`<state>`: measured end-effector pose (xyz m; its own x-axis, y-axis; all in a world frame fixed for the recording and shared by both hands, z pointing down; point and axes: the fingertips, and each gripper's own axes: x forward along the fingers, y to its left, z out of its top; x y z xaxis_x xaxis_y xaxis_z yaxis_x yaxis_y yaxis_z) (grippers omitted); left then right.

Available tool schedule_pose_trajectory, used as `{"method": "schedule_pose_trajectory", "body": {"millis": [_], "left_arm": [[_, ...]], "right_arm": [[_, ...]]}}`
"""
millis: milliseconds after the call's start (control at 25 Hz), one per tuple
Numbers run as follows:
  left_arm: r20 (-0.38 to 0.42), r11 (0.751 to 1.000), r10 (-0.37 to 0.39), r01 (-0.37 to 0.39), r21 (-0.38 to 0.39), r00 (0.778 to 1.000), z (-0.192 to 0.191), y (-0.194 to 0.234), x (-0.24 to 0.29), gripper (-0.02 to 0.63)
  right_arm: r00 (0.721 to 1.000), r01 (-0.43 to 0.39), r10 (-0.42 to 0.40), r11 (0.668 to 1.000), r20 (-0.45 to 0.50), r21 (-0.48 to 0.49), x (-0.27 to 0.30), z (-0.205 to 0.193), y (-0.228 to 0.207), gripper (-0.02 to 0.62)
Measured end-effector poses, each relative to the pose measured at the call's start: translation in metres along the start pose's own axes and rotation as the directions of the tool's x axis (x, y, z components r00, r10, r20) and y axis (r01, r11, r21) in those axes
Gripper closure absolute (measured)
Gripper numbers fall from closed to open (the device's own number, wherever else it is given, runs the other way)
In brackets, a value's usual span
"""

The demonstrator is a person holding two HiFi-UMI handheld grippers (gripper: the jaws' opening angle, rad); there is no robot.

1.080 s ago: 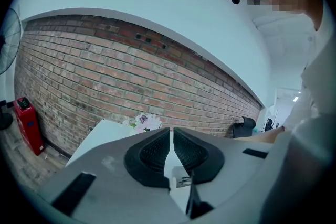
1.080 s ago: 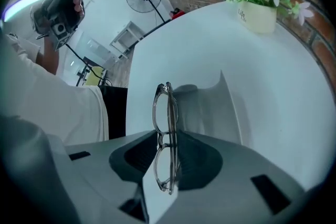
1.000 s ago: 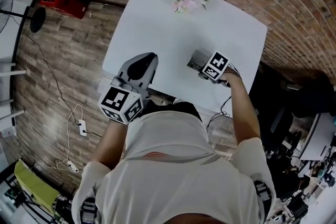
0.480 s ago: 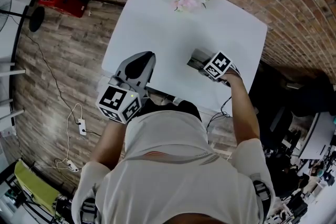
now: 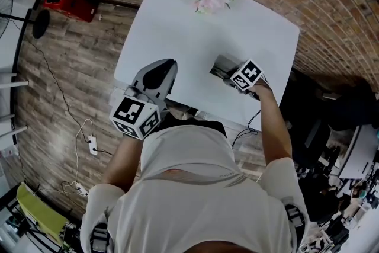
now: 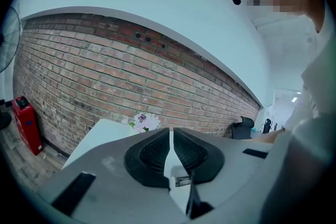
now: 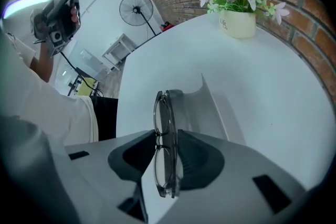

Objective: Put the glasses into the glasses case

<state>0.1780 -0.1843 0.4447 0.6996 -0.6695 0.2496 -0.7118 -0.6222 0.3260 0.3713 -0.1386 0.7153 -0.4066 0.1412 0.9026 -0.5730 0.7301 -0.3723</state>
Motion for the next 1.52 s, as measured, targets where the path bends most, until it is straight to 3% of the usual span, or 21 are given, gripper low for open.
{"method": "schedule_pose_trajectory", "body": {"millis": [240,480,640,760,840,1000,1160,1240,1400,1520], "left_arm": [[0.001,1.000,-0.004,0.004,0.005,1.000,0.003,-0.004,0.000,0.574],[0.001,1.000,-0.006,0.006,0.004,1.000,0.003,-0.002,0.005,0.574],[0.009,1.000,-0.018,0.018,0.009,1.000,0.008,-0.005,0.008,0.574],[0.016,0.999,-0.035,0.035,0.018,0.999,0.013,-0.009,0.014,0.574],[0.023,0.998,-0.049,0.049,0.028,0.999,0.017,-0.013,0.018,0.574],[0.044,0.996,-0.083,0.080,0.046,0.996,0.028,-0.024,0.026,0.574],[0.067,0.991,-0.115,0.110,0.072,0.991,0.039,-0.037,0.037,0.574],[0.076,0.988,-0.127,0.120,0.099,0.989,0.045,-0.043,0.041,0.574],[0.097,0.979,-0.135,0.118,0.165,0.986,0.054,-0.053,0.046,0.574],[0.109,0.975,-0.135,0.112,0.192,0.985,0.061,-0.059,0.047,0.574]], "right_arm": [[0.999,-0.041,0.041,0.999,0.010,0.031,-0.001,-0.004,0.002,0.411],[0.990,0.100,-0.101,0.995,0.097,0.014,-0.013,0.009,-0.012,0.370],[0.961,0.172,-0.171,0.985,0.216,0.013,-0.042,0.022,-0.005,0.373],[0.912,0.204,-0.202,0.978,0.358,0.031,-0.081,0.038,0.006,0.427],[0.852,0.235,-0.234,0.970,0.469,0.059,-0.113,0.050,0.013,0.484],[0.697,0.293,-0.307,0.947,0.648,0.134,-0.175,0.064,0.026,0.543],[0.501,0.273,-0.304,0.944,0.811,0.186,-0.233,0.068,0.043,0.544],[0.413,0.288,-0.324,0.933,0.851,0.216,-0.257,0.064,0.049,0.545],[0.272,0.358,-0.396,0.887,0.877,0.290,-0.293,0.051,0.059,0.545],[0.165,0.364,-0.453,0.854,0.876,0.373,-0.321,0.037,0.069,0.545]]}}
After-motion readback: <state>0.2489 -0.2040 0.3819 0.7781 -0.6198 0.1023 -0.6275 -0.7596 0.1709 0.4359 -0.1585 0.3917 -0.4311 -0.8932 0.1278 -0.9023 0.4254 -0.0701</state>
